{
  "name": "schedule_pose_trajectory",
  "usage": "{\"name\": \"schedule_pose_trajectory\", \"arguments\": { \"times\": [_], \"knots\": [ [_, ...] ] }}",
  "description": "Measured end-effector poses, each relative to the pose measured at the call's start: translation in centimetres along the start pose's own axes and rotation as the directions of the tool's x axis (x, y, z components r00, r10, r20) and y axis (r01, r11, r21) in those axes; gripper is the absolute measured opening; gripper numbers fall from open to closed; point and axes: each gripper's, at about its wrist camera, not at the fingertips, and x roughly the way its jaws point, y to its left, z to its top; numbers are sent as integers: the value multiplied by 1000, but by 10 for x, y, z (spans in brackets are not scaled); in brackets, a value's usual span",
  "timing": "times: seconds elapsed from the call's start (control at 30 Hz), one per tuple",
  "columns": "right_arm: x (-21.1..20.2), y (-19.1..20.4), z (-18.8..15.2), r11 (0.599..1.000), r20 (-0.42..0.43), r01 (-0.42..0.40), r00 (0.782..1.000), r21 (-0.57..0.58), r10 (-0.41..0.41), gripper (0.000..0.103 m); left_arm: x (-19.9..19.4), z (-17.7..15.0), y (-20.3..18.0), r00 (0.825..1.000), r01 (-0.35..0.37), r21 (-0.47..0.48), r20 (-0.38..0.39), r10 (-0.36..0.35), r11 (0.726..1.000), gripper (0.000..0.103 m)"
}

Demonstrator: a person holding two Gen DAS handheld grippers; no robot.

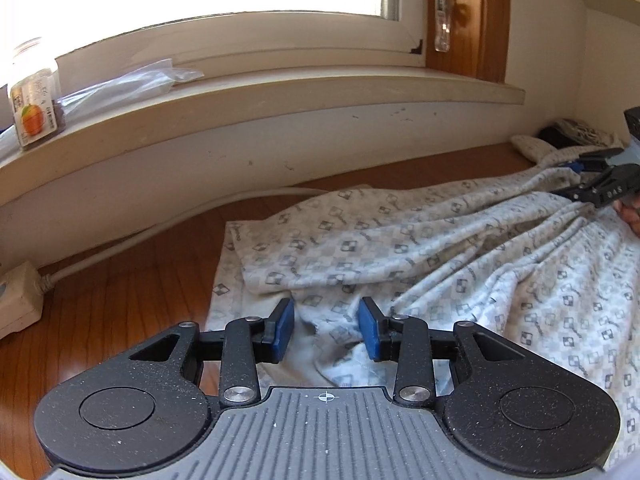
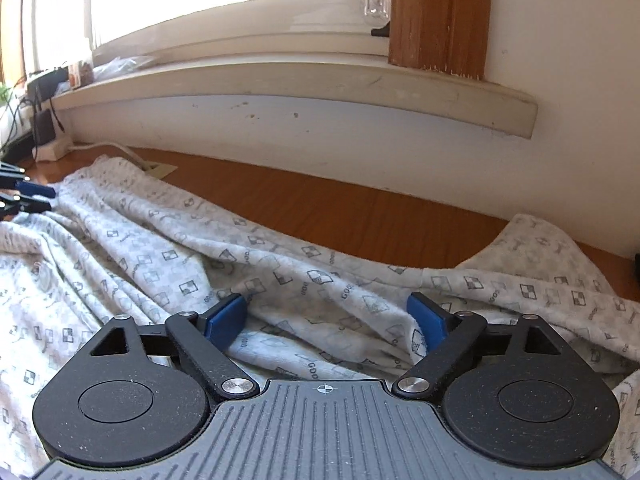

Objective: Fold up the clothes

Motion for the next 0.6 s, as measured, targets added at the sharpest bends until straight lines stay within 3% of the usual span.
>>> {"name": "schedule_pose_trajectory", "arguments": {
  "times": [0.1, 0.37, 0.47, 0.53, 0.6],
  "knots": [
    [0, 1, 0, 1000, 1, 6, 1000, -7, -6, 87, 4, 10, 15, 1000, -18, -57, 19, 19, 998, 46],
    [0, 2, 1, 1000, 3, 10, 1000, -14, -10, 87, 40, 30, 49, 1000, 22, -197, -1, -22, 980, 46],
    [-1, 2, 2, 1000, 4, 12, 1000, -17, -12, 87, 45, 33, 52, 1000, 11, -197, 0, -12, 980, 35],
    [-2, 3, 1, 1000, 6, 15, 1000, -21, -15, 87, 46, 33, 48, 999, -28, -154, 14, 30, 988, 9],
    [-2, 5, 1, 999, 10, 25, 1000, -33, -25, 87, 43, 33, 43, 999, -39, -124, 32, 44, 991, 5]
  ]
}}
